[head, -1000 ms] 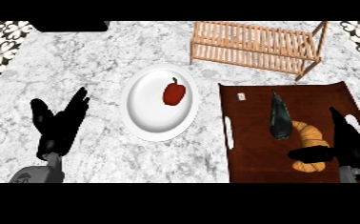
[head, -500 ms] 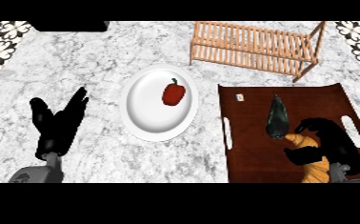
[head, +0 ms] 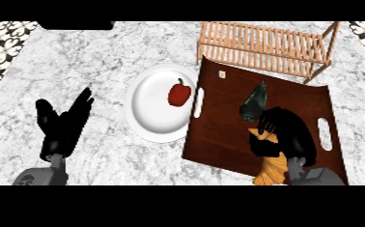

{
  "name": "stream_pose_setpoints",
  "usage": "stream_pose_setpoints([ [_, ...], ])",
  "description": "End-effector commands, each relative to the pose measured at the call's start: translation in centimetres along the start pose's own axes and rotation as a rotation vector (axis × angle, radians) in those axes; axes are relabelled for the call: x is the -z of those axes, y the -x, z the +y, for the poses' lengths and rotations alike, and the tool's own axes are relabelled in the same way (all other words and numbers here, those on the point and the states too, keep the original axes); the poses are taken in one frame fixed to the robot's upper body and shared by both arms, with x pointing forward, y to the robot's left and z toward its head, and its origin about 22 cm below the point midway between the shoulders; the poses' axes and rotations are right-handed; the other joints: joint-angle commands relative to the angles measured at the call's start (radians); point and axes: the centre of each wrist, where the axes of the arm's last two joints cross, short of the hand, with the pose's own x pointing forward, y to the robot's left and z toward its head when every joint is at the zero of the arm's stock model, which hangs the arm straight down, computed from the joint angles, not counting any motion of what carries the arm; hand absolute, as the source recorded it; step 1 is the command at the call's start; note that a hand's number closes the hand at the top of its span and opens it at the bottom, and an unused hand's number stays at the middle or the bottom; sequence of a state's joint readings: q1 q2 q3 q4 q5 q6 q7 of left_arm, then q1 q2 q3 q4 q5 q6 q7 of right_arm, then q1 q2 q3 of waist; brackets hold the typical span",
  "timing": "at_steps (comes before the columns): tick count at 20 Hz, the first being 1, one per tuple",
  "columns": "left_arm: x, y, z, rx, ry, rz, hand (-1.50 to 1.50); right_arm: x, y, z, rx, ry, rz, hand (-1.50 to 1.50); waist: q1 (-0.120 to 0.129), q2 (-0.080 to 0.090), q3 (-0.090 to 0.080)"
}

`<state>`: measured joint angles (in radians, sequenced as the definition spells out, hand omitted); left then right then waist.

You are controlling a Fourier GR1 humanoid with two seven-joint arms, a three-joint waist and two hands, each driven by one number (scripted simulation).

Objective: Pick the croissant from the tray and place it in the tiered shelf

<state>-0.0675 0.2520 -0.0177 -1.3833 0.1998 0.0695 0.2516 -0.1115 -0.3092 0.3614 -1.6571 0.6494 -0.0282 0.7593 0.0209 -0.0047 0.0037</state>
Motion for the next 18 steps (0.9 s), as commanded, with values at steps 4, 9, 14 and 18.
stream_pose_setpoints([
  [4,-0.3,2.5,-1.6,-0.004,0.01,0.076,0.0,-5.1,-14.2,1.5,0.044,-0.02,-0.337,1.5,0.001,0.003,-0.006],
  [9,-0.1,0.8,0.7,-0.016,-0.013,0.097,0.0,-7.6,-18.3,-3.9,0.076,0.203,-0.383,1.5,-0.018,-0.001,-0.005],
  [14,-0.1,2.5,0.2,-0.023,-0.009,0.097,0.0,-11.5,-21.6,-8.0,0.139,0.339,-0.354,1.5,-0.022,-0.001,-0.006],
  [18,-0.1,2.4,1.4,-0.015,-0.019,0.089,0.0,-12.4,-22.9,-12.7,0.142,0.39,-0.354,1.5,-0.028,-0.002,-0.006],
])
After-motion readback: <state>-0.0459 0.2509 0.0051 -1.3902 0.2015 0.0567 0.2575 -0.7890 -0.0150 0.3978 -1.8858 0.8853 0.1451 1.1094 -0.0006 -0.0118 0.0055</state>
